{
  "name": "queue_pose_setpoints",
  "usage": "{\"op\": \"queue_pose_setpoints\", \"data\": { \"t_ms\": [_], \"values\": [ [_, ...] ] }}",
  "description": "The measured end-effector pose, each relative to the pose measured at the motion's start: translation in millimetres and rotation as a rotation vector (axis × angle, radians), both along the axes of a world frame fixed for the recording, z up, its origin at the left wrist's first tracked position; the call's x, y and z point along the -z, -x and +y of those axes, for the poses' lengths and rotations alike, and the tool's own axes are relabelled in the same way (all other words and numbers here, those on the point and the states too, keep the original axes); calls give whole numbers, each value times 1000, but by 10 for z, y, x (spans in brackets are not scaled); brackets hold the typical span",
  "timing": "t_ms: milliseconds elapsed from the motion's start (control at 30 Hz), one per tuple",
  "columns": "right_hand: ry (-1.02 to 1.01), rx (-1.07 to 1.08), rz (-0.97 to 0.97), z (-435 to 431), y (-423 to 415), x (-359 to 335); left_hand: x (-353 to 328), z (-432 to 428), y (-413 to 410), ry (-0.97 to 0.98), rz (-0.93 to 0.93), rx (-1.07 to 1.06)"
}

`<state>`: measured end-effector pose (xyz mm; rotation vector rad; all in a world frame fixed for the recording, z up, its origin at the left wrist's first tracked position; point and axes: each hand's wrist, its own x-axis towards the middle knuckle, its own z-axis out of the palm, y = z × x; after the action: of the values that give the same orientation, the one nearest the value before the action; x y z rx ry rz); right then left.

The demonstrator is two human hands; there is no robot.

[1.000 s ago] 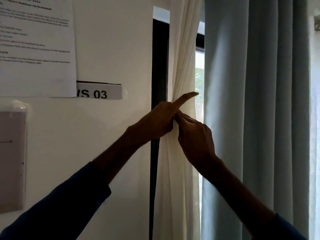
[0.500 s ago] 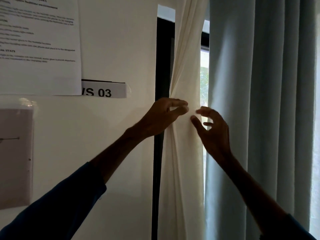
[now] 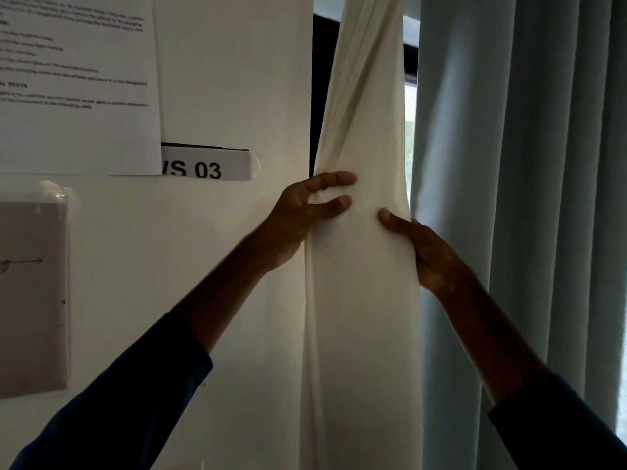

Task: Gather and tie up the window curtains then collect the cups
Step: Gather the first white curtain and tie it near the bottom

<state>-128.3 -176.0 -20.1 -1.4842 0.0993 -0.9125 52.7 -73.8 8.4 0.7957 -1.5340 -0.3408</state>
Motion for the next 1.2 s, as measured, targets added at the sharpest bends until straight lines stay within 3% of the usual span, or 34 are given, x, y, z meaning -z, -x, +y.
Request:
{"op": "queue_pose_setpoints", "data": {
  "t_ms": [167,267,400,500,600,733,900,1067,1200],
  "values": [
    [51,2,23,19,42,-41,-31,-68,-91,-13,-69,0],
    [163,123,31,-52,73,-83,5,-147,-141,68,-169,-142],
    [164,206,32,-225,106,71,107,-239,-198,213,-319,-346],
    [267,402,95,-303,106,268,223,-304,-217,309,-463,-503],
    [264,451,90,-365,175,422,437,-288,-180,322,-427,-564],
    [320,527,241,-422,189,819,870,-232,-2,395,-264,-557],
    [345,680,364,-392,112,1601,1625,-230,137,110,-195,-782],
    [384,990,351,-149,64,2562,2360,-219,400,-4,-273,-844],
    [427,1181,348,12,91,3109,2847,-168,601,-82,-443,-897]
  ]
}}
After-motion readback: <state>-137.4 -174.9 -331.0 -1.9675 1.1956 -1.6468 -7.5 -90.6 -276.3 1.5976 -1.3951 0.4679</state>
